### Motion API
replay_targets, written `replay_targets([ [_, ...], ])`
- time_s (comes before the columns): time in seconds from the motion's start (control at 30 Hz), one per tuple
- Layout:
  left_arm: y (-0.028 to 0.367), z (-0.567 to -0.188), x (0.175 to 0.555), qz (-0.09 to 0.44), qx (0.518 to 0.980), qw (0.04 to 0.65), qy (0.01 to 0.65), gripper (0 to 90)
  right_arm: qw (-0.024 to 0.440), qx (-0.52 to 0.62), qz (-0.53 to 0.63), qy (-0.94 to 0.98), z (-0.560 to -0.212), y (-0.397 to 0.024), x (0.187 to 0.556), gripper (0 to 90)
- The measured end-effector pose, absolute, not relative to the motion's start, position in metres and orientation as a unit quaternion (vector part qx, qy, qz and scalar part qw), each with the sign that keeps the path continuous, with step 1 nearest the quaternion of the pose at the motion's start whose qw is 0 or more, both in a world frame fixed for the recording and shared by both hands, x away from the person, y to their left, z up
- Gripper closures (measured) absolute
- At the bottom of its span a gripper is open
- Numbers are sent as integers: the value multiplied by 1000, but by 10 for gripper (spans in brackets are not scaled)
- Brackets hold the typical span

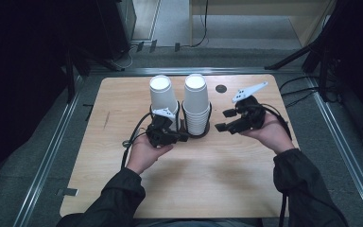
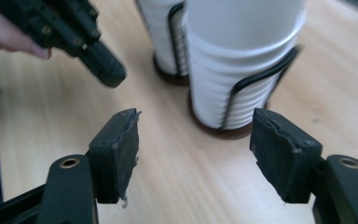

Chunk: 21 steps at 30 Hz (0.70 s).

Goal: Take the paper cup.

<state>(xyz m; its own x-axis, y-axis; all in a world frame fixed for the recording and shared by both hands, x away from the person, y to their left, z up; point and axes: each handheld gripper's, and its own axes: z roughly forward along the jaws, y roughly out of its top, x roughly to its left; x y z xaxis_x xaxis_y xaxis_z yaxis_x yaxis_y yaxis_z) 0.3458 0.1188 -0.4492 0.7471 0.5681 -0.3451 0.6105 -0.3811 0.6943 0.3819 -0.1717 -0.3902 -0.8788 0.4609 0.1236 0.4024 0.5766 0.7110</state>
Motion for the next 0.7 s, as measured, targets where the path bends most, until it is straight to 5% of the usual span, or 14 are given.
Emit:
replay_targets([
  [0.7, 86, -435, 361, 75, 794, 423, 431, 897, 45, 225, 370, 900, -331, -132, 444, 228],
])
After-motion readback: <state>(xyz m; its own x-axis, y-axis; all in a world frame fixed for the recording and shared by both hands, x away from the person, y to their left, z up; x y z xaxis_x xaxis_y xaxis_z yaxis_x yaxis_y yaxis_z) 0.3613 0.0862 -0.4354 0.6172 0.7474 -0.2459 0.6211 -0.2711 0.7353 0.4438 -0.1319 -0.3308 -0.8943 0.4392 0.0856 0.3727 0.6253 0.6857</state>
